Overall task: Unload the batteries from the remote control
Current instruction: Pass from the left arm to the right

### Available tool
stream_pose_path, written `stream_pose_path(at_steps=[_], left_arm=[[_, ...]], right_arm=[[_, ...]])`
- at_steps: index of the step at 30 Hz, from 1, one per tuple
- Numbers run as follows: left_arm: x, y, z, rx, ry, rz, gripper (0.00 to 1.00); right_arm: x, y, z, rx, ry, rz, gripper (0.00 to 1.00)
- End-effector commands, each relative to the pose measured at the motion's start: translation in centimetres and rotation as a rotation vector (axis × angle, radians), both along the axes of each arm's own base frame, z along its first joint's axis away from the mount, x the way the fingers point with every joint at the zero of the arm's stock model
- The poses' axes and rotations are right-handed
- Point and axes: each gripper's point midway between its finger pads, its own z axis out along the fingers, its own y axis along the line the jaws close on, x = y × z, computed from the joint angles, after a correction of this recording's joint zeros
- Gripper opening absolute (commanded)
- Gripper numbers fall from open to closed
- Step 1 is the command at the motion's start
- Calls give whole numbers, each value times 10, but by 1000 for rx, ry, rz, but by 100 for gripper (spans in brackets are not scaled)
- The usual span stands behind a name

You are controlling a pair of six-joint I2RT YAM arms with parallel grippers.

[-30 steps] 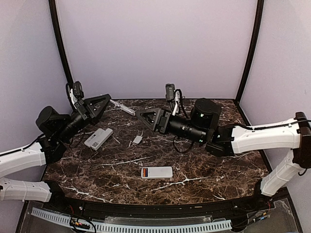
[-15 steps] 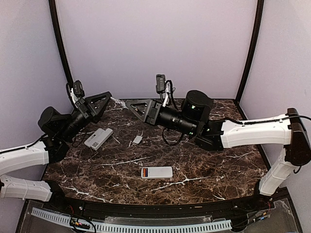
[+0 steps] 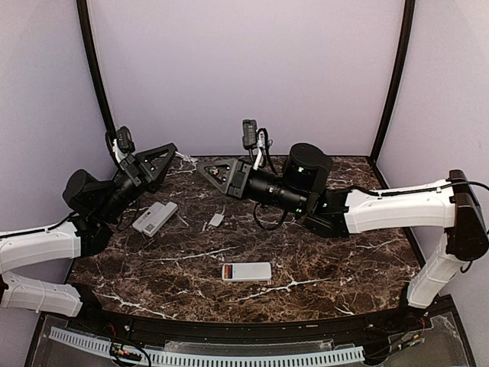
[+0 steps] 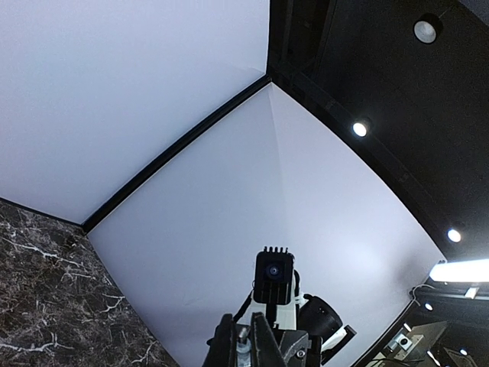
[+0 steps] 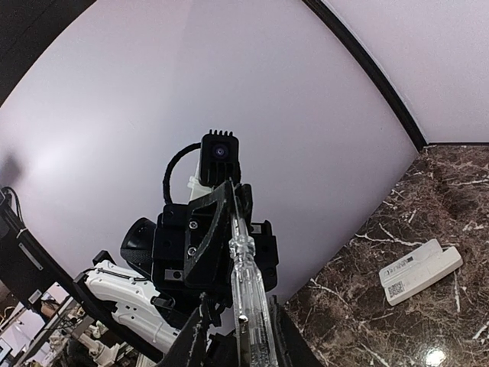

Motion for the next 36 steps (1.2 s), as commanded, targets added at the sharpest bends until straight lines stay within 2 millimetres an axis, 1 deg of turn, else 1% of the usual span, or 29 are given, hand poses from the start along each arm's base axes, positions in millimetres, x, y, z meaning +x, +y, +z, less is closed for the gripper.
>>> stream_pose_path(at_steps=[1, 4, 7, 11, 16, 19, 20, 21, 22, 23, 24, 25, 26, 27, 28, 29, 30, 31, 32, 33, 34, 35, 36], left_arm=[[-5, 2, 4, -17, -30, -10, 0], [-5, 1, 4, -17, -27, -17, 0], [-5, 0, 2, -15, -23, -22, 0], [-5, -1, 2, -13, -21, -27, 0], [-4, -4, -4, 11, -2, -38, 0], [-4, -8, -6, 41, 3, -49, 1], [-3, -9, -10, 61, 22, -49, 4], [-3, -10, -9, 76, 19, -50, 13], [-4, -12, -12, 104, 40, -55, 19], [-4, -12, -13, 128, 40, -50, 34], [-4, -13, -17, 166, 73, -53, 42], [-6, -12, -16, 194, 64, -46, 55], [-4, -13, -25, 260, 96, -39, 65], [-3, -12, -27, 289, 107, -34, 69], [-3, -10, -35, 353, 138, -26, 76], [-4, -9, -51, 415, 196, -29, 78], [-2, -5, -49, 440, 192, -20, 81], [-2, -4, -65, 489, 248, -30, 82], [-2, -2, -69, 514, 254, -42, 84], [-4, -2, -82, 550, 293, -74, 84], [-3, 0, -89, 576, 299, -79, 84], [-5, -2, -106, 619, 346, -116, 84], [-5, -3, -114, 657, 338, -130, 83]], right_arm=[[-1, 2, 21, 61, -26, 13, 25], [0, 1, 22, 64, -26, 11, 24], [1, 1, 22, 63, -26, 6, 21], [2, 0, 20, 61, -25, -2, 14], [4, -3, 19, 52, -26, -25, 1], [7, -7, 16, 38, -25, -48, 0], [8, -9, 15, 32, -25, -61, 0], [10, -11, 13, 23, -24, -74, 0], [12, -14, 10, 7, -20, -89, 0], [14, -18, 7, -7, -17, -109, 0], [15, -22, 5, -25, -16, -122, 0], [19, -26, -1, -51, -10, -149, 0], [22, -31, -5, -80, -5, -176, 0], [25, -36, -11, -110, 0, -204, 0], [28, -42, -15, -135, 4, -225, 0], [30, -48, -22, -167, 11, -247, 0], [31, -56, -27, -194, 18, -266, 0], [32, -63, -35, -231, 27, -285, 0], [33, -71, -43, -272, 38, -306, 0], [34, -79, -56, -331, 56, -327, 0], [34, -88, -66, -375, 72, -351, 0], [33, -96, -76, -416, 90, -368, 0], [32, -105, -87, -456, 110, -384, 0]])
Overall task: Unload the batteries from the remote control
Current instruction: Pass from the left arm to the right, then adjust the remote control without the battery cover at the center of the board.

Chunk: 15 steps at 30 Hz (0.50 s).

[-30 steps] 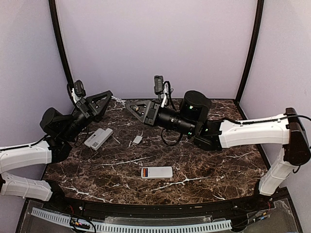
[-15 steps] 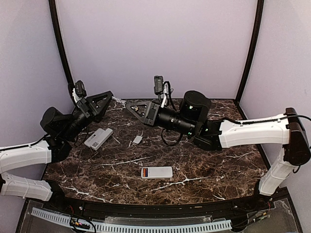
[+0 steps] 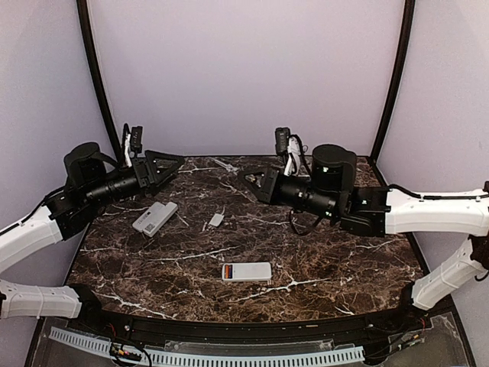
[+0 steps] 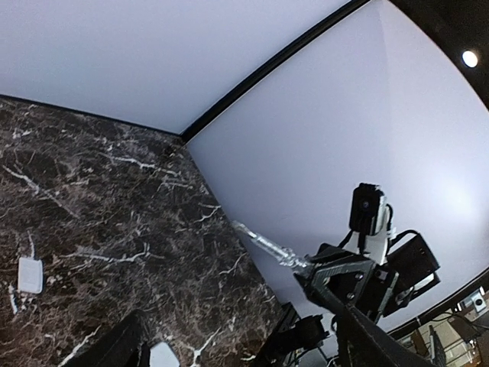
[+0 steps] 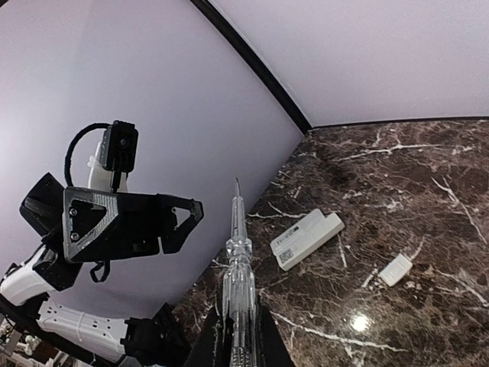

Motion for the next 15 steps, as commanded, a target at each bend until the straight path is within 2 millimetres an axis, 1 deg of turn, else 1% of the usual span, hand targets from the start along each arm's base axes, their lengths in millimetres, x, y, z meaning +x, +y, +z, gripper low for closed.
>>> stream_pose_path(at_steps=[1, 2, 4, 5, 6, 7, 8, 9, 10, 11, 12, 13, 14, 15], left_arm=[[-12, -4, -90, 281, 197, -137, 81], [-12, -6, -97, 305, 207, -155, 80], [-12, -13, -128, 377, 272, -215, 76], [-15, -17, -134, 394, 275, -249, 73], [-13, -20, -147, 415, 301, -264, 72], [-17, -26, -152, 434, 289, -288, 71], [-16, -30, -163, 456, 305, -299, 70], [-19, -36, -169, 476, 300, -317, 69], [-19, -41, -181, 494, 321, -330, 68], [-22, -46, -186, 503, 331, -347, 65], [-22, -51, -199, 515, 359, -361, 64], [-25, -56, -204, 516, 373, -383, 61], [-24, -61, -214, 527, 397, -396, 60], [-27, -66, -219, 533, 402, -416, 58]], right_arm=[[3, -45, -63, -248, 99, -127, 0], [0, -52, -73, -280, 123, -134, 0], [-8, -66, -92, -338, 187, -144, 0], [-14, -71, -100, -361, 217, -141, 0], [-20, -75, -108, -383, 245, -140, 0], [-26, -77, -116, -403, 271, -139, 0], [-34, -80, -124, -425, 300, -138, 0], [-41, -81, -131, -447, 328, -136, 0], [-48, -81, -138, -467, 355, -131, 0], [-56, -81, -145, -487, 382, -128, 0], [-62, -80, -153, -507, 408, -125, 0], [-69, -79, -159, -523, 433, -118, 0], [-75, -77, -164, -535, 457, -114, 0], [-80, -75, -168, -549, 470, -106, 0]])
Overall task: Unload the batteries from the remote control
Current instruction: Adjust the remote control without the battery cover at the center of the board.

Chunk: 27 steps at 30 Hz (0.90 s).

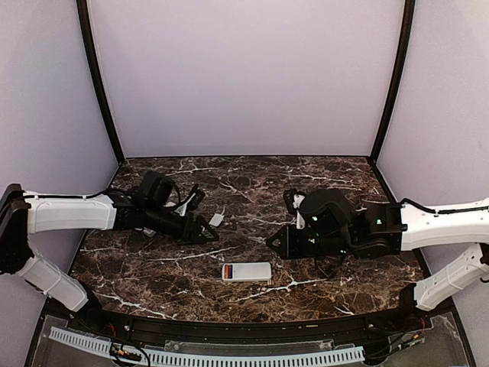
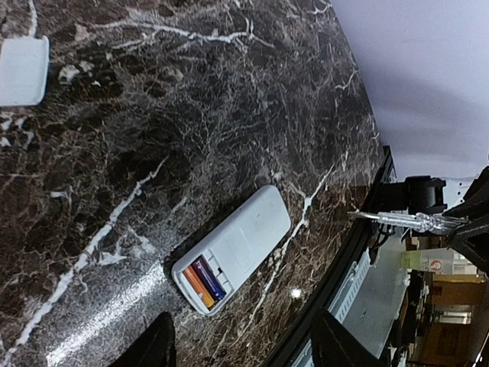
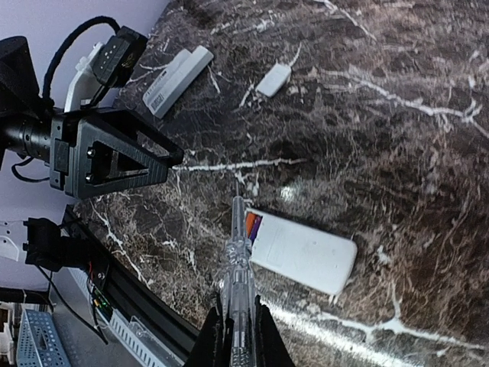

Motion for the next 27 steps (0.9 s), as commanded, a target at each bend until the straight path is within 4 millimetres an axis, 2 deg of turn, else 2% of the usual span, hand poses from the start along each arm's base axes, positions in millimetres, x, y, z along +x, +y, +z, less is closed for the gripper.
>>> stream_pose_path(at_steps=[1, 4, 5, 8, 9, 10, 11, 14, 17, 20, 27], left_arm=[[-5, -23, -19, 17, 33, -95, 57], [-4, -35, -31, 31, 57, -118, 56], [-1, -41, -27, 20, 47, -126, 56], [1, -49, -38, 38, 68, -148, 56], [3, -54, -36, 38, 57, -160, 56], [2, -54, -44, 58, 76, -167, 56], [4, -58, -43, 60, 61, -178, 56], [6, -59, -57, 106, 75, -191, 56], [12, -64, -60, 119, 64, -197, 56], [13, -68, -65, 129, 67, -206, 56], [2, -69, -83, 169, 94, -253, 57]], right_arm=[[-25, -6, -37, -109, 130, -32, 0], [-30, -12, -46, -164, 164, -58, 0], [-30, -15, -47, -175, 171, -72, 0], [-33, -26, -46, -192, 180, -84, 0], [-35, -29, -47, -201, 186, -76, 0], [-38, -32, -48, -206, 196, -67, 0], [-42, -35, -49, -213, 209, -53, 0], [-57, -46, -56, -229, 253, -5, 0], [-70, -54, -62, -223, 289, 30, 0], [-76, -51, -62, -187, 297, 67, 0], [-69, -41, -74, -225, 297, 48, 0]])
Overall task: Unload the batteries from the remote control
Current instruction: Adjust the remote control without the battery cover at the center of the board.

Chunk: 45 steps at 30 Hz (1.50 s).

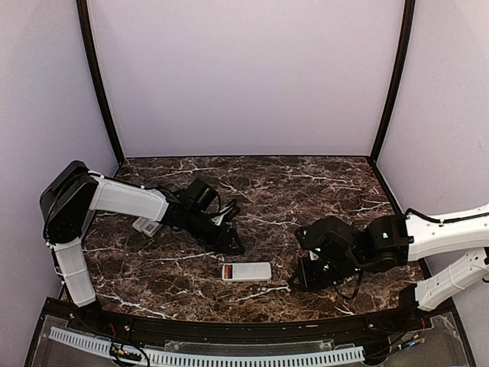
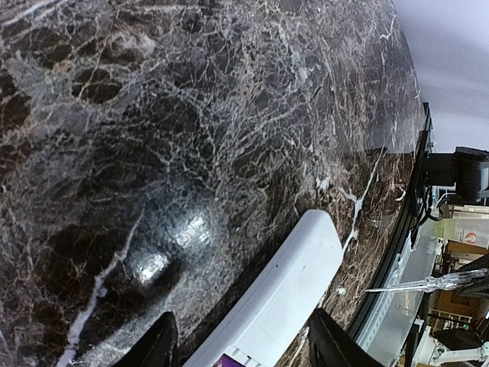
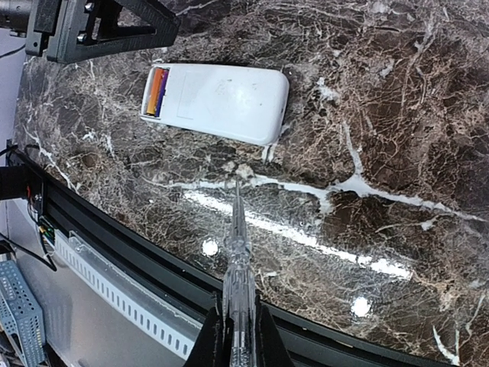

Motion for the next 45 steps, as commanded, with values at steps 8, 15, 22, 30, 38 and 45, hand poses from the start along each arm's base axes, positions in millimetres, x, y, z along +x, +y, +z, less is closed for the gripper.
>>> stream_pose_path(at_steps=[8, 15, 22, 30, 38, 45], left_arm=[[-26, 0, -13, 63, 29, -102, 57], [-41, 1, -16, 80, 63, -127, 57], [-52, 3, -14, 85, 83, -116, 57], [-70, 6, -14, 65, 148, -93, 57], [-78, 10, -10, 63, 143, -62, 57], [-65, 6, 17, 49, 81, -29, 57]], right_arm=[[13, 14, -8, -18, -19, -42, 0], [25, 19, -9, 6, -31, -73, 0], [39, 29, -10, 46, -53, -105, 0], [49, 38, -12, 65, -65, -116, 0], [52, 30, -3, 42, -78, -128, 0], [53, 10, -6, 15, -63, -152, 0]])
